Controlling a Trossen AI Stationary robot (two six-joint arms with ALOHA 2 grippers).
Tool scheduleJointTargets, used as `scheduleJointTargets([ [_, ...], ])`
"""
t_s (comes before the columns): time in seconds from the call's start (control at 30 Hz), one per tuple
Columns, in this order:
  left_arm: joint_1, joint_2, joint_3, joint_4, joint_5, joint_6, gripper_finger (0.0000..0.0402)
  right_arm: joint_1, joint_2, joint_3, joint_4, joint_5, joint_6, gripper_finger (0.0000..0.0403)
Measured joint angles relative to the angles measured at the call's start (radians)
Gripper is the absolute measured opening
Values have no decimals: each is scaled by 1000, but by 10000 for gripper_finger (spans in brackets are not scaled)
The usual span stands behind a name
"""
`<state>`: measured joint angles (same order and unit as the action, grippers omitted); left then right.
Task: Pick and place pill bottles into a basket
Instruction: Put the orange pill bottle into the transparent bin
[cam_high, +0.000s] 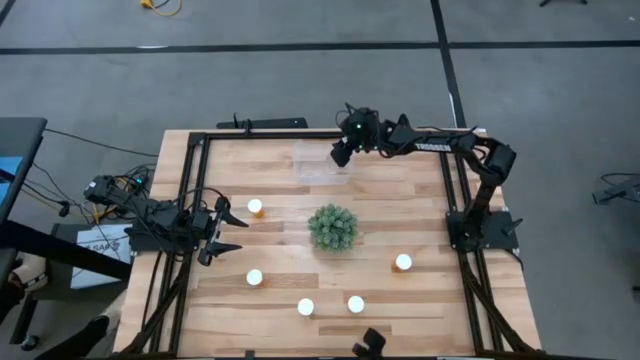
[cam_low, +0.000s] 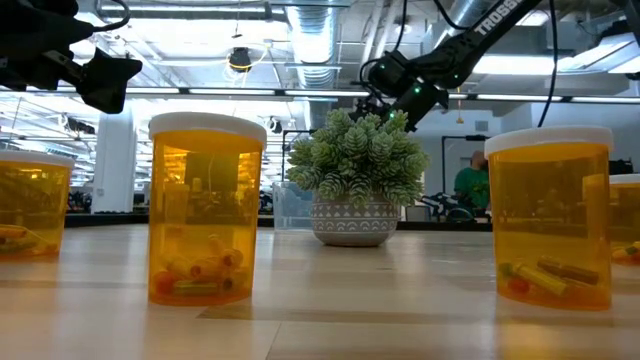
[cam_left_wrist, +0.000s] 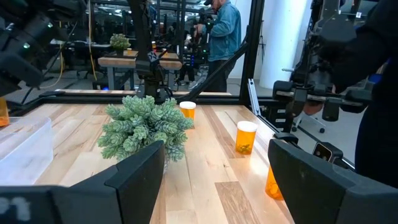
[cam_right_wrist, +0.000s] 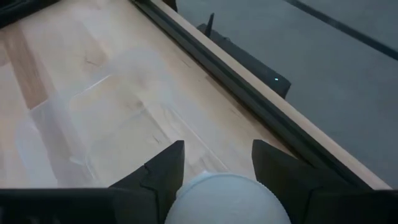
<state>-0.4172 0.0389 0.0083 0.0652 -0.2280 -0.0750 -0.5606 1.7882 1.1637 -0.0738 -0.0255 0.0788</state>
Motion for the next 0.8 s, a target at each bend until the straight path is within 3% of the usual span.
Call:
scheduleJointTargets([
  [0.27,0,0,0,0,0,0,277,5,3,0,1,-26,-5,188],
  [0.57,0,0,0,0,-1,0,277,61,115,20,0,-27,-3,170],
  [0.8,0,0,0,0,-2,0,277,76,153,58,-3,-6,-30,193],
])
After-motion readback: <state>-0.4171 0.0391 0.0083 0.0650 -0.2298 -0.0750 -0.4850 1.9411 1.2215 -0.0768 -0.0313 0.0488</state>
